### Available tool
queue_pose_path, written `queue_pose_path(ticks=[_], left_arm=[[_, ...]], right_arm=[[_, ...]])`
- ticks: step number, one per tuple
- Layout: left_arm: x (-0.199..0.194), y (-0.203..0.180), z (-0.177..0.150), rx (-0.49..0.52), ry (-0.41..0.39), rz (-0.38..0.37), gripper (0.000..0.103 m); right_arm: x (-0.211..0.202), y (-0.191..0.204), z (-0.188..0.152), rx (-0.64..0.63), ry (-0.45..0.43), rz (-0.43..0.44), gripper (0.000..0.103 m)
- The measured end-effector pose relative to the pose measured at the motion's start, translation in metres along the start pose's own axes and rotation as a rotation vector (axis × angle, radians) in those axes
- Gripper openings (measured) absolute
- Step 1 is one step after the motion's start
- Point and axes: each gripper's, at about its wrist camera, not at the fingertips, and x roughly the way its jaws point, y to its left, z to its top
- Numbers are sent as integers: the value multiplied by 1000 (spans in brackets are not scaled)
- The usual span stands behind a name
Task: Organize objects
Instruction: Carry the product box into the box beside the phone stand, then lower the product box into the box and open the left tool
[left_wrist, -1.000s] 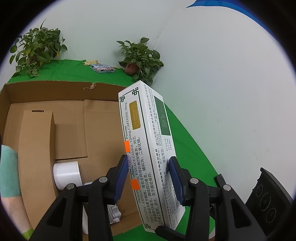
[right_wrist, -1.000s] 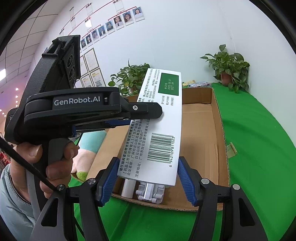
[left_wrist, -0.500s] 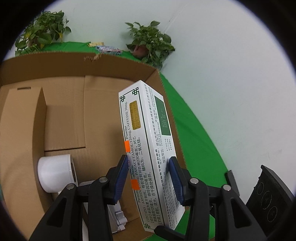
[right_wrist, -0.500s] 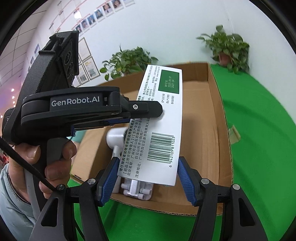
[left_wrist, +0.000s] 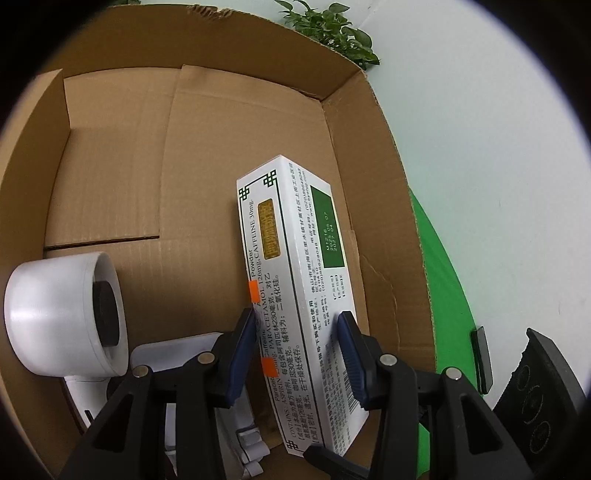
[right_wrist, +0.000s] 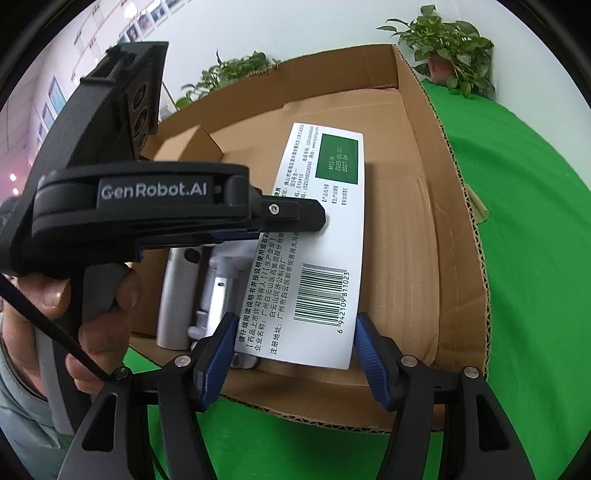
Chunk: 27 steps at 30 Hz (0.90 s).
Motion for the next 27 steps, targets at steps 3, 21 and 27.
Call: queue_pose_path(ticks=[3, 21, 27], left_arm=[[0, 0, -3, 16, 6, 17, 45], [-107, 17, -43, 59, -205, 141, 47], [-138, 35, -72, 66, -324, 283, 57]], right_arm=[[9, 1, 1, -17, 23, -12, 60], [19, 15, -3, -47, 26, -151, 72], [-4, 33, -14, -60, -43, -191, 101]])
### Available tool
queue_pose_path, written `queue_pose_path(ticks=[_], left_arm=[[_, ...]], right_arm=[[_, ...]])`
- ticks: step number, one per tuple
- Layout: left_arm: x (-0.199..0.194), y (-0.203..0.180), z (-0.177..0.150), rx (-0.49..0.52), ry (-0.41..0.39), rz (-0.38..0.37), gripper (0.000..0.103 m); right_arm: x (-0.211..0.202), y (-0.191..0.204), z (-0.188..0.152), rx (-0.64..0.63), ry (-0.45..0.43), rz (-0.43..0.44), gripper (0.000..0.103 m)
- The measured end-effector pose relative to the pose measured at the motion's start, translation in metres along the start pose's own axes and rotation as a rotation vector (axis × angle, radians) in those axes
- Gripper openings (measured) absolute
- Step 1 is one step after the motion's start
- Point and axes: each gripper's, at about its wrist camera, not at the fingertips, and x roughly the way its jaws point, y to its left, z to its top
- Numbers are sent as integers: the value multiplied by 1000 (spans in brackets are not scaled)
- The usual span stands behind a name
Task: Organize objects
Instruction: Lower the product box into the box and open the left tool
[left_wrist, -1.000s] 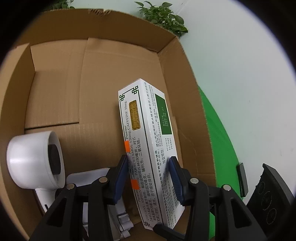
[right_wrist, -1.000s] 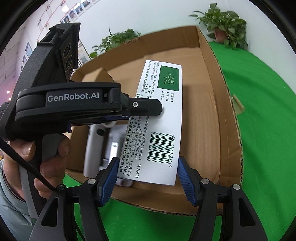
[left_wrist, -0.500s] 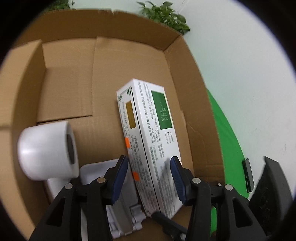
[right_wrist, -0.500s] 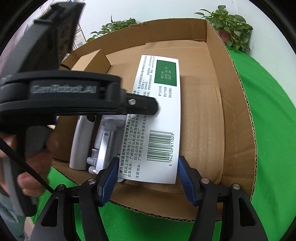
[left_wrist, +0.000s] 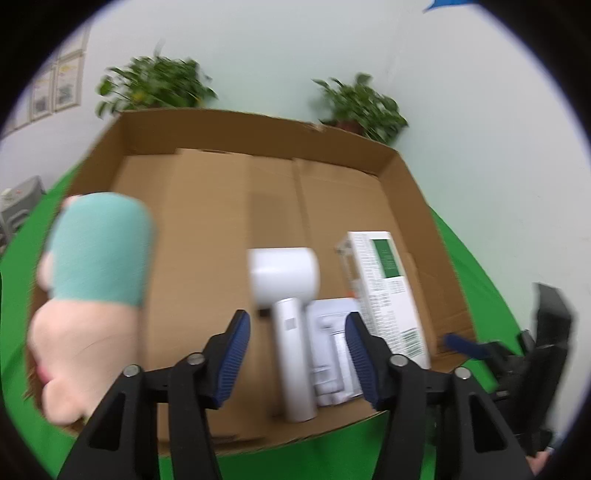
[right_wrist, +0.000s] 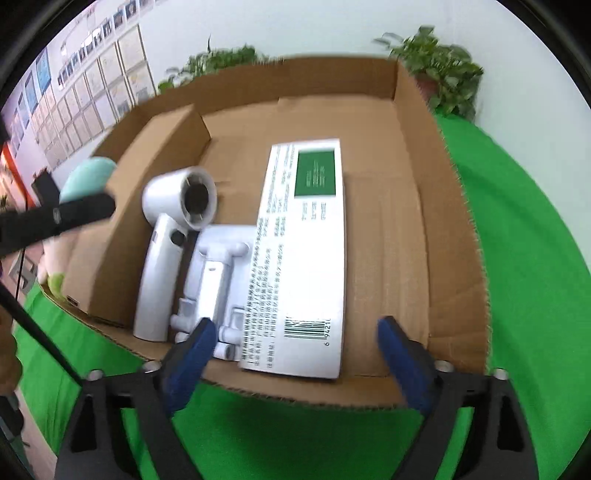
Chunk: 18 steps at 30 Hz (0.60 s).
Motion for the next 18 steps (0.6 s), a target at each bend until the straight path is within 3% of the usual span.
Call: queue_pose_path(ticks=[3, 6, 8, 15, 18], left_arm=[[-12, 17, -19, 23, -74, 91, 66], [-11, 28, -36, 44, -118, 174, 78], [-8, 37, -46, 46, -157, 204, 78], [-9, 32, -68, 99, -251, 265, 82], [-3, 32, -66, 92, -232, 257, 85]], right_arm=[[-28, 16, -17, -6, -132, 3, 102], [-30, 35, -22, -26, -220, 8, 103], [-28, 48, -30, -38, -258, -17, 103], [-4, 60, -33, -29, -276, -132, 103], [-1, 60, -32, -35, -265, -150, 103]])
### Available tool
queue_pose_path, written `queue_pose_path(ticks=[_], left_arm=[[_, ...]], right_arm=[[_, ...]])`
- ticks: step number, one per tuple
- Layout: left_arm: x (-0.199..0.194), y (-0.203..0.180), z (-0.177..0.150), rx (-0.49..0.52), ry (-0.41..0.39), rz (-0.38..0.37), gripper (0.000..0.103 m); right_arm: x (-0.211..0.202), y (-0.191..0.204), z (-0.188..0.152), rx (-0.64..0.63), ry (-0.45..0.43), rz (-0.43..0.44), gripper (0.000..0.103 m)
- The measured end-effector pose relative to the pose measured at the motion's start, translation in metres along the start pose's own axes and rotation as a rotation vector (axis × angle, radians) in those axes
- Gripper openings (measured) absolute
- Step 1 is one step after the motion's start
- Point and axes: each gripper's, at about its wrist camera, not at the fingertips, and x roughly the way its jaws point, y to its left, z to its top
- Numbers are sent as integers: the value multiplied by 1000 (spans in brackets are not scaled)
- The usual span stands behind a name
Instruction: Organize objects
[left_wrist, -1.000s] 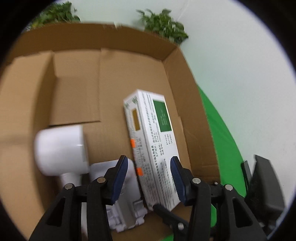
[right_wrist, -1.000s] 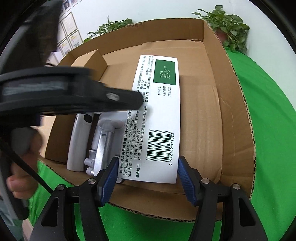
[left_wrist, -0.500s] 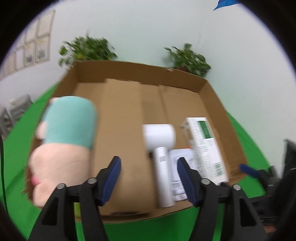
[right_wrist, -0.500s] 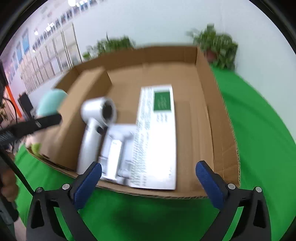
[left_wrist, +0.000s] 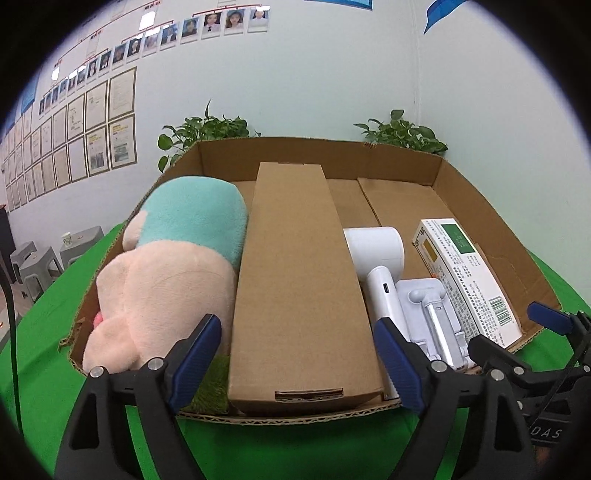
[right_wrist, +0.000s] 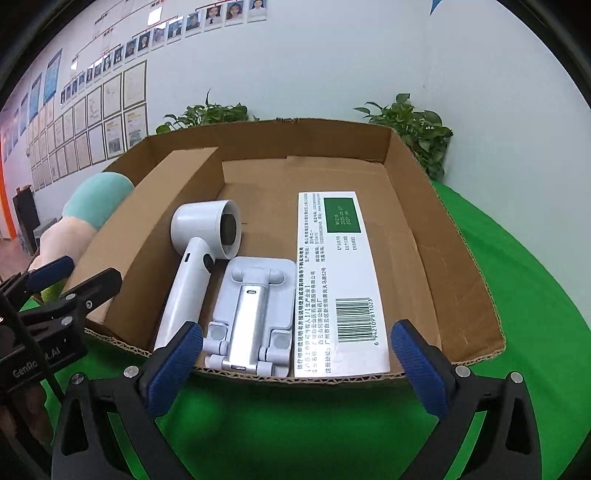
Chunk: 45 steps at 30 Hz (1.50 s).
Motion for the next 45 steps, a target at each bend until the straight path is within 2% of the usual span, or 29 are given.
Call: queue_pose_path(ticks=[2, 4, 7, 17, 27, 45], left_arm=[[5, -2, 0, 12, 26, 0, 88], [10, -8, 1, 39, 46, 5, 96], [17, -13, 0, 68, 84, 28, 99], [17, -14, -3, 77, 98, 37, 100], [12, -8, -3, 37, 77, -7, 100], [12, -8, -3, 40, 78, -4, 100]], right_arm=[[1, -1, 0, 2, 6, 5, 103], [0, -1, -1, 3, 6, 4, 103], [0, -2, -1, 4, 6, 8, 103], [0, -2, -1, 3, 8, 8, 103], [-1, -2, -1, 2, 9, 7, 103], [-1, -2, -2, 2, 9, 7, 103]])
